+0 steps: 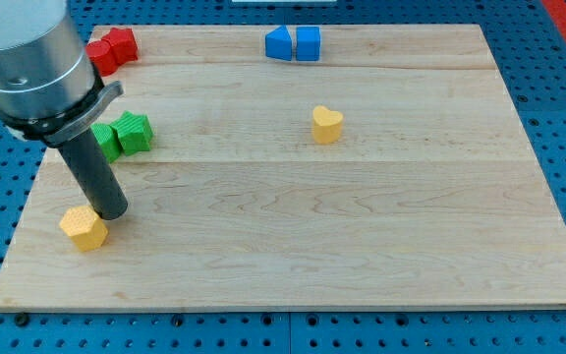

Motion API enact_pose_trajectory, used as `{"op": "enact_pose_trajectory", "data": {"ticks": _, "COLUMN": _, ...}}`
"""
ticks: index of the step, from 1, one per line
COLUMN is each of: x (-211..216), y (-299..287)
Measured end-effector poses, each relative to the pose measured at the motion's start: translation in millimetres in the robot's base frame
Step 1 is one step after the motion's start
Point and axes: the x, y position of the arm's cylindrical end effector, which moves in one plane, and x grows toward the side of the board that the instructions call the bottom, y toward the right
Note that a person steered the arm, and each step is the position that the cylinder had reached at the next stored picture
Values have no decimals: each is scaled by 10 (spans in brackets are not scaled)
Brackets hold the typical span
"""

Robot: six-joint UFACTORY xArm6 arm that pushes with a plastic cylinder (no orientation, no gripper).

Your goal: Slide the yellow heart closer to the yellow hexagon

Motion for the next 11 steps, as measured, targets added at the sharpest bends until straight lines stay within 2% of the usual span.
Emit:
{"op": "enact_pose_trajectory", "data": {"ticks": 1, "x": -73, "y": 640}}
{"op": "enact_pose_trajectory", "data": {"ticks": 2, "x": -27, "y": 1722}}
{"op": "enact_pose_trajectory", "data": {"ticks": 3, "x": -583, "y": 2669}}
{"op": "enact_pose_trajectory", "data": {"ticks": 4, "x": -1281, "y": 3189}}
{"op": "enact_pose_trajectory", "data": {"ticks": 5, "x": -1630, "y": 2497}}
{"op": "enact_pose_trajectory", "data": {"ticks": 6, "x": -1146, "y": 1889}}
{"op": "enact_pose_trajectory", "data": {"ticks": 7, "x": -549, "y": 1584}}
{"op": "enact_pose_trajectory", "data": {"ticks": 8, "x": -927, "y": 2021}}
{"op": "enact_pose_trajectory", "data": {"ticks": 9, "x": -1131, "y": 2143}}
{"op": "enact_pose_trajectory", "data": {"ticks": 11, "x": -1217, "y": 2865}}
